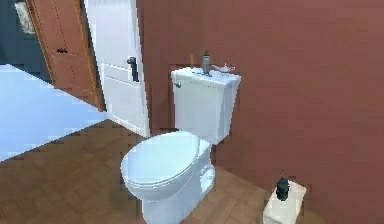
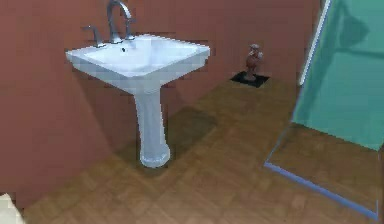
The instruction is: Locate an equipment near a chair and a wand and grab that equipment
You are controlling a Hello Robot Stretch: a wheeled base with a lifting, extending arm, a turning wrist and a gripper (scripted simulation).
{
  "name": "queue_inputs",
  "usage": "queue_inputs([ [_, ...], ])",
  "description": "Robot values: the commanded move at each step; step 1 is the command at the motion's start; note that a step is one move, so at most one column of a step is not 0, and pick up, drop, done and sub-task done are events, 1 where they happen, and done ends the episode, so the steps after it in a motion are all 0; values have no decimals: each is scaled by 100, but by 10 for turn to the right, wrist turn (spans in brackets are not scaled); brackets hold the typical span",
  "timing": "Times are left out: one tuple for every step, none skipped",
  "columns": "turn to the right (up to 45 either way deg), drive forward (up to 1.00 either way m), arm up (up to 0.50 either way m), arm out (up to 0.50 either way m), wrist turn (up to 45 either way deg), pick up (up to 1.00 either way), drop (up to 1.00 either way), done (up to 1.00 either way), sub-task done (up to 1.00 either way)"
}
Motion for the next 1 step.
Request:
queue_inputs([
  [-330,0,0,0,0,0,0,0,0],
])
